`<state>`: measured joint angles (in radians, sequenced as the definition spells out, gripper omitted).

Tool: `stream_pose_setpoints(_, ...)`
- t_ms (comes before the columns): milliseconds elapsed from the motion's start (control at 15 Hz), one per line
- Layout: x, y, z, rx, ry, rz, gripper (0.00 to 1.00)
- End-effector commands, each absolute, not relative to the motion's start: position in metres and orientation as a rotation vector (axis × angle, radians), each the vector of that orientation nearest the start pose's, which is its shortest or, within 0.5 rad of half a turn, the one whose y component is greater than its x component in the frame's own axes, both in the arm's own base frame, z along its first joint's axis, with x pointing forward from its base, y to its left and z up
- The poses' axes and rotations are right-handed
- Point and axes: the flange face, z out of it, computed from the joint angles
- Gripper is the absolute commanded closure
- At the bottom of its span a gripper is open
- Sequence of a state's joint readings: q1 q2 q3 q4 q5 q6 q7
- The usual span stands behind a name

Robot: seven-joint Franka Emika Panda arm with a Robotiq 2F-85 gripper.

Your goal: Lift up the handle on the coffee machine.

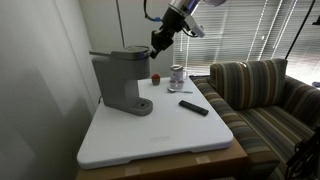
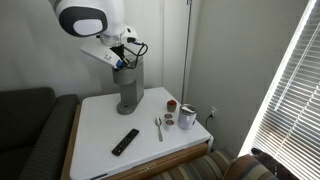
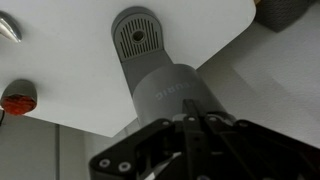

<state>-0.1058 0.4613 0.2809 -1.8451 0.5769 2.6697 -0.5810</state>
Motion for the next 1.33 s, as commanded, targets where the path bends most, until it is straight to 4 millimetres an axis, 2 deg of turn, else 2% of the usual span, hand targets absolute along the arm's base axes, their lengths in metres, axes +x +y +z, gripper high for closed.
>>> stream_pose_setpoints(0, 0.665, 0.084, 0.330, -2.658, -0.329, -0.670, 1.00)
stream_pose_setpoints(1267, 0.657, 0.092, 0.365, -2.659, -0.368, -0.827, 1.00)
